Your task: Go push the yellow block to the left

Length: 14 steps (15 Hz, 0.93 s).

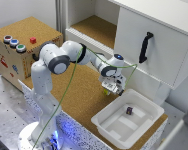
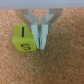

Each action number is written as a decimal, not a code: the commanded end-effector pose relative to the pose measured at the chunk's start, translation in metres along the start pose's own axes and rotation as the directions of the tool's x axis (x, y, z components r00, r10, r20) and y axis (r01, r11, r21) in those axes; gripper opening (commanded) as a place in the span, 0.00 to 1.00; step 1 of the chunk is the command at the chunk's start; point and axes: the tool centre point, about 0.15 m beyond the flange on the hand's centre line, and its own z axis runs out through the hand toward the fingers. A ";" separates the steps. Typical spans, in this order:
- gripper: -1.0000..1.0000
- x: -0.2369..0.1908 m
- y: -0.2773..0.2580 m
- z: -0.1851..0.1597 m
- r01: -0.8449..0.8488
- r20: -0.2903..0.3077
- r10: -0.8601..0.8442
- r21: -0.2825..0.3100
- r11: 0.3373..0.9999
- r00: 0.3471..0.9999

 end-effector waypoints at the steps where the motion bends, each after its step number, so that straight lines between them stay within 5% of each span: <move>1: 0.00 0.002 -0.034 0.007 -0.018 -0.014 0.017 -0.091 0.996 1.000; 14: 0.00 -0.021 -0.084 -0.013 -0.004 -0.026 0.003 -0.046 0.999 1.000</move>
